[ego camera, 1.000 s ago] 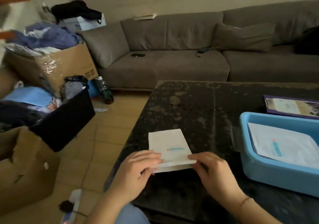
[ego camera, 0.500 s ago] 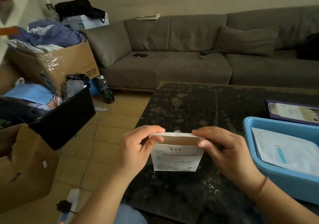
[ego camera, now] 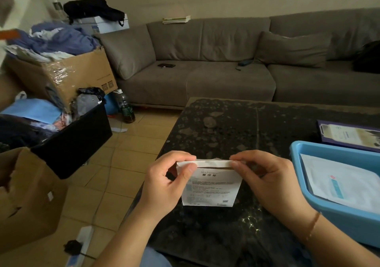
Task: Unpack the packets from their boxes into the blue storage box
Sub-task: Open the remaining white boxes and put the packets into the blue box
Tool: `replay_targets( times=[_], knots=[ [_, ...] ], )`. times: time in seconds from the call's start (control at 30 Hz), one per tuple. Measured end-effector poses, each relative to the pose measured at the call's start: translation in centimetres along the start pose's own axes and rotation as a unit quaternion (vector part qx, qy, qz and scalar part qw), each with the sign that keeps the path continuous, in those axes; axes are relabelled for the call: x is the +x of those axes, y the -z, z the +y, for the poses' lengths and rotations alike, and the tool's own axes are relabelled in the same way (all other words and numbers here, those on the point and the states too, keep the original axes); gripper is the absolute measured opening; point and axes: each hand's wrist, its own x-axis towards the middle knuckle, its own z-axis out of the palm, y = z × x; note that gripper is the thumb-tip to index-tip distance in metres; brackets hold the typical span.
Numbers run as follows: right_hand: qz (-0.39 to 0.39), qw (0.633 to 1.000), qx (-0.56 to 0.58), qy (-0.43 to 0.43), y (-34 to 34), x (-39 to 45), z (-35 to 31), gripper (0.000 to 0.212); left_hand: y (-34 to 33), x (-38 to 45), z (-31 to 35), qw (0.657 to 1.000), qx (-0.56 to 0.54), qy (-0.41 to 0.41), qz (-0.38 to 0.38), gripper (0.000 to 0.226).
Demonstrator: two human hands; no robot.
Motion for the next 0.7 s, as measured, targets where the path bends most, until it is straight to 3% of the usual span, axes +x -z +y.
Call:
replay_targets(
  times=[0.2,0.37,0.47,0.53,0.63,0.7],
  knots=[
    [-0.045,0.999,0.027,-0.002,0.4,0.3,0.4,0.011,0.1,0.1,0.1,0.996,-0.068,0.050,-0.031,0.012],
    [-0.098,0.995,0.017,-0.026,1.1,0.7,-0.2,0.019,0.7,0.2,-0.9,0.996,-0.003,-0.070,-0.059,0.016],
    [-0.119,0.985,0.037,-0.116,0.7,2.5,-1.3,0.036,0.7,0.1,-1.0,0.995,0.005,-0.085,-0.058,0.011],
    [-0.204,0.956,0.041,-0.205,0.5,4.2,-2.0,0.046,0.7,0.0,-1.0,0.994,0.007,-0.091,-0.055,0.009],
    [-0.323,0.920,0.018,-0.222,0.5,5.8,-2.8,0.027,0.8,-0.1,-1.0,0.993,0.008,-0.098,-0.058,0.009],
    [-0.324,0.926,0.006,-0.193,0.6,6.0,-3.0,0.013,0.9,-0.2,-1.0,0.992,0.020,-0.104,-0.063,0.012]
  ],
)
